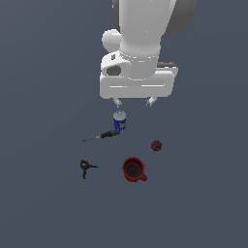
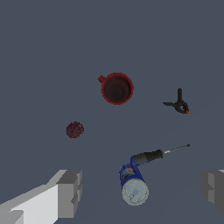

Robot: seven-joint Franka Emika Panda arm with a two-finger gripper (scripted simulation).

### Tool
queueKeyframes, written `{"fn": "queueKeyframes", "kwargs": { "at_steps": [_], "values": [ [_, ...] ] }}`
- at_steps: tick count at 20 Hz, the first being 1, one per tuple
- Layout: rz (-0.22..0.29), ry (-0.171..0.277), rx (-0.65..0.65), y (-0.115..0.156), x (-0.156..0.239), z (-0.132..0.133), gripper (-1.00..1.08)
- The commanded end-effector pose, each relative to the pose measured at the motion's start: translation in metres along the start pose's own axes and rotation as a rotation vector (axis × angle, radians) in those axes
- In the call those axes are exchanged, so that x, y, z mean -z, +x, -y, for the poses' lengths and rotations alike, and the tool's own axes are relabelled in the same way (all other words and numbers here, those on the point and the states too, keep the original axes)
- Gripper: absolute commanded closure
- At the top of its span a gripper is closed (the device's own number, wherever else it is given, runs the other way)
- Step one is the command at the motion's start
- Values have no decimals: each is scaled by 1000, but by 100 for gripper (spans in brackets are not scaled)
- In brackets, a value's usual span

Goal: Pick up a designated object from a clutter of objects.

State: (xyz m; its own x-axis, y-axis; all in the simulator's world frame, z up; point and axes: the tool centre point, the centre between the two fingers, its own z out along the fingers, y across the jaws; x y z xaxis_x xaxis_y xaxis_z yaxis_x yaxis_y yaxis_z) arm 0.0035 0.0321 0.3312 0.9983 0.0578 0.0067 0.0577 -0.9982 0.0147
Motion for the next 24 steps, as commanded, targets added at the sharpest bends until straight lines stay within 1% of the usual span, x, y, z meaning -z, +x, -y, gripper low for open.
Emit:
{"fn": "queueKeyframes", "kwargs": {
  "at_steps": [1,4,10,15,24],
  "values": [
    [0,0,0,0,0,0,-92],
    [4,-3,-1,0,-1,-4,-92],
    [25,-18,-7,0,-8,-21,-92],
    [25,-19,-5,1,-9,-21,-92],
    [29,-31,61,15,-30,-39,-92]
  ]
}}
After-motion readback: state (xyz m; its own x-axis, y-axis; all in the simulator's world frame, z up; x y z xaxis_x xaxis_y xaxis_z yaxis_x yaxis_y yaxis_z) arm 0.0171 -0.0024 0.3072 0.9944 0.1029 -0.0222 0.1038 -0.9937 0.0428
